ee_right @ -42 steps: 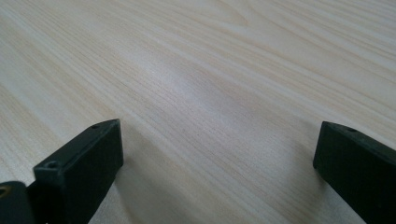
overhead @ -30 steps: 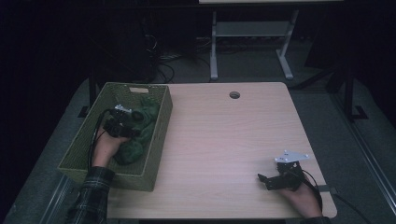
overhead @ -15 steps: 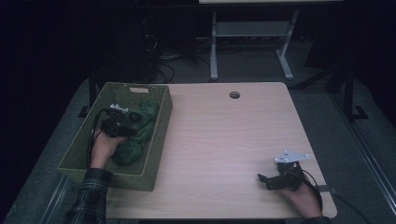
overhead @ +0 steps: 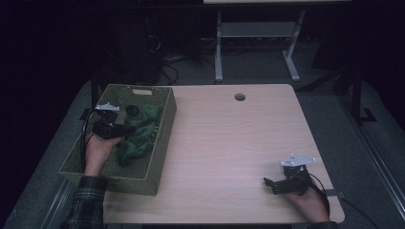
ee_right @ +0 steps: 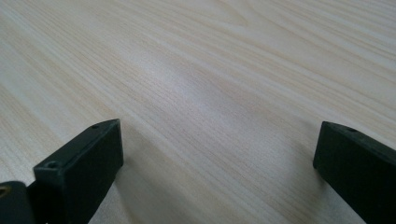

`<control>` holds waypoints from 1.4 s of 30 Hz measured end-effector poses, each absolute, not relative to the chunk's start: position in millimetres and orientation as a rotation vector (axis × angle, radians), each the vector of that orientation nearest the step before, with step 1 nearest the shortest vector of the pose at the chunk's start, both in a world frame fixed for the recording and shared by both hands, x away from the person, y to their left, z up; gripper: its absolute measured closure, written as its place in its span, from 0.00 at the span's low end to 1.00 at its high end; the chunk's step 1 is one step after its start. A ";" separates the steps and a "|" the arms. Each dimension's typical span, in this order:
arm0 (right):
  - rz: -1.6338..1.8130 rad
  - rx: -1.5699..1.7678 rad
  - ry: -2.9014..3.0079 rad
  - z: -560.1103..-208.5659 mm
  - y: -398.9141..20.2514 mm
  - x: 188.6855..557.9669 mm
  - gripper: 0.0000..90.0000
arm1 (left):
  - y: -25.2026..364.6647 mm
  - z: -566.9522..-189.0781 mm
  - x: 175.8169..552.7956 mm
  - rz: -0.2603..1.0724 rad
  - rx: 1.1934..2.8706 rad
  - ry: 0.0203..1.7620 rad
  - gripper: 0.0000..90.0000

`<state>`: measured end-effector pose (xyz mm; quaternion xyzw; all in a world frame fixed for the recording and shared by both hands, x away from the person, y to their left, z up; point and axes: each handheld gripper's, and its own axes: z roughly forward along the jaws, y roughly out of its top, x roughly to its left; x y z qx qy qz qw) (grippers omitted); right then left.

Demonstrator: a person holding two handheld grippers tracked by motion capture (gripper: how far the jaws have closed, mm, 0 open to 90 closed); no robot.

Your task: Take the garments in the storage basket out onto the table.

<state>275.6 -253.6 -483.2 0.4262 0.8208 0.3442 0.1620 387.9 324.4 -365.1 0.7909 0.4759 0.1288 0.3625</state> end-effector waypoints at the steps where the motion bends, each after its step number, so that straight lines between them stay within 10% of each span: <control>1: 0.982 1.216 2.342 -483.1 -253.6 275.6 0.01 | 324.8 -363.8 386.9 0.333 2.027 1.224 0.88; 42: 0.982 1.224 2.341 -483.1 -253.5 275.5 0.01 | 299.3 -255.5 353.7 0.437 1.839 0.932 0.90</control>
